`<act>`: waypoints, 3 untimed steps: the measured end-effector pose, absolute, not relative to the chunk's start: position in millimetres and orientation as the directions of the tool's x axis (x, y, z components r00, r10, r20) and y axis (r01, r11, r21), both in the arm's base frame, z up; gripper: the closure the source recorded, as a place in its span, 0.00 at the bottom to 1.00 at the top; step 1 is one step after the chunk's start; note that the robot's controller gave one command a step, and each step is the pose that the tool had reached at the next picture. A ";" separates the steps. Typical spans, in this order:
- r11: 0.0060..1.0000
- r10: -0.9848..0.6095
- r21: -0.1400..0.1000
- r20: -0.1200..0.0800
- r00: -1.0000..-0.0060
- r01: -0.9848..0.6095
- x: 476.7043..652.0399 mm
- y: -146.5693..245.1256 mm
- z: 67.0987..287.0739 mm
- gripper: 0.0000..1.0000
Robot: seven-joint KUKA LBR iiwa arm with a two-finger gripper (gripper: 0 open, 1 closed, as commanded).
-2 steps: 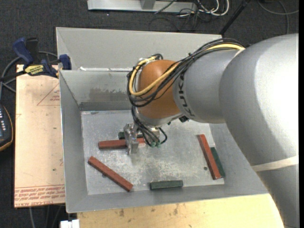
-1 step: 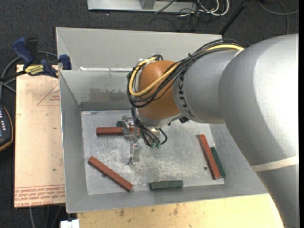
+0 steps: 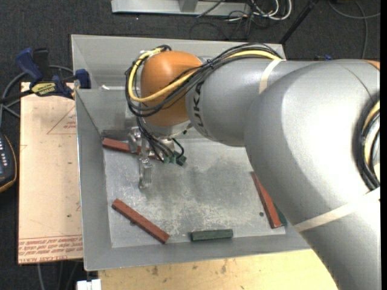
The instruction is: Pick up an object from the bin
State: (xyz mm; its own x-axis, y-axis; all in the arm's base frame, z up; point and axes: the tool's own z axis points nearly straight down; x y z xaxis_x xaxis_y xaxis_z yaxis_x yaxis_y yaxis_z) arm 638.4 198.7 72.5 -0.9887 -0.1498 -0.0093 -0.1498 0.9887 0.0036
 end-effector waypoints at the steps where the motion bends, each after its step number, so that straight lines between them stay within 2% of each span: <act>1: 0.990 -0.143 -0.001 -0.006 -0.990 -0.143 656.9 146.9 79.3 0.00; 2: 0.989 -0.146 0.001 -0.004 -0.989 -0.146 655.6 150.0 78.7 1.00; 3: 0.962 -0.273 0.001 -0.013 -0.962 -0.273 644.2 163.7 223.1 1.00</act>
Offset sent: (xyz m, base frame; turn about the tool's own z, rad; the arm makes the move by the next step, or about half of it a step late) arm 0.0164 -0.0484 0.0061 0.0014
